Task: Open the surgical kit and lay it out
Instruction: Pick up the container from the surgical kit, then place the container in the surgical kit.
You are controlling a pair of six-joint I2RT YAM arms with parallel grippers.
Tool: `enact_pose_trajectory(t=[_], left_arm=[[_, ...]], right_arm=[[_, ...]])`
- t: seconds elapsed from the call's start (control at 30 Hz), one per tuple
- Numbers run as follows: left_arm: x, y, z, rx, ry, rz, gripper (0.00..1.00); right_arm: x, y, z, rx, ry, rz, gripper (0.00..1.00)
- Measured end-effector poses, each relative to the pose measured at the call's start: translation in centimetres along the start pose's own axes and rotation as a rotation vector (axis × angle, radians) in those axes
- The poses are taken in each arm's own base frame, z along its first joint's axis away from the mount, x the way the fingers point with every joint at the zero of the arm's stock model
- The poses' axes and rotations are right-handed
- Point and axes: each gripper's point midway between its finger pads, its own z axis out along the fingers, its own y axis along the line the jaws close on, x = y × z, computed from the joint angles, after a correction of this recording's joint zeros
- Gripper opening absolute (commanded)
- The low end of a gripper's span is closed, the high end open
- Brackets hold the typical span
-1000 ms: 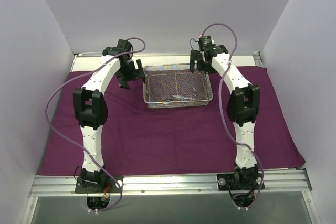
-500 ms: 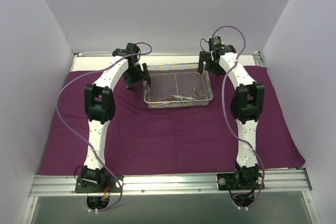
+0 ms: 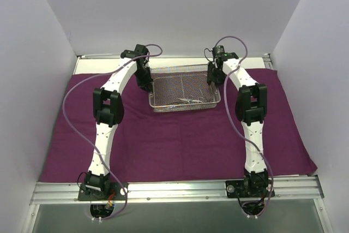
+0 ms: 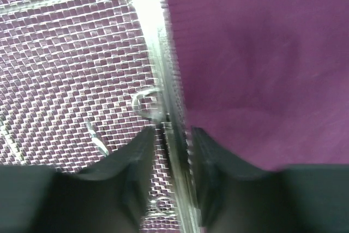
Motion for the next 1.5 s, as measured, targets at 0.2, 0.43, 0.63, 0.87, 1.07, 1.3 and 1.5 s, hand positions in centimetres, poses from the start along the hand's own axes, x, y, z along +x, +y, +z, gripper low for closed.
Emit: enact_pose_trajectory(t=[0.2, 0.43, 0.63, 0.87, 1.07, 1.3, 1.5], left_arm=[[-0.8, 0.2, -0.1, -0.011, -0.016, 0.031, 0.02], [-2.4, 1.1, -1.8, -0.03, -0.062, 0.028, 0.02], [-2.4, 2.8, -4.4, -0.07, -0.09, 0.025, 0.02], [0.8, 5.7, -10.5, -0.157, -0.132, 0.009, 0.02], [5.6, 8.6, -13.8, -0.204, -0.157, -0.03, 0.02], [10.3, 10.2, -13.3, -0.214, -0.116, -0.045, 0.02], [12.2, 8.3, -12.4, -0.193, -0.076, 0.038, 0.02]], right_arm=[[-1.4, 0.1, 0.0, -0.006, -0.019, -0.038, 0.0], [-3.2, 2.1, -1.1, 0.01, -0.083, -0.072, 0.0], [-3.5, 4.5, -2.5, 0.008, -0.114, -0.111, 0.0], [-1.7, 8.2, -5.3, -0.026, -0.107, -0.185, 0.0], [0.9, 11.0, -8.0, -0.04, -0.091, -0.279, 0.0], [5.3, 10.4, -9.5, -0.03, -0.02, -0.315, 0.0], [10.4, 6.1, -10.9, 0.049, 0.033, -0.278, 0.0]])
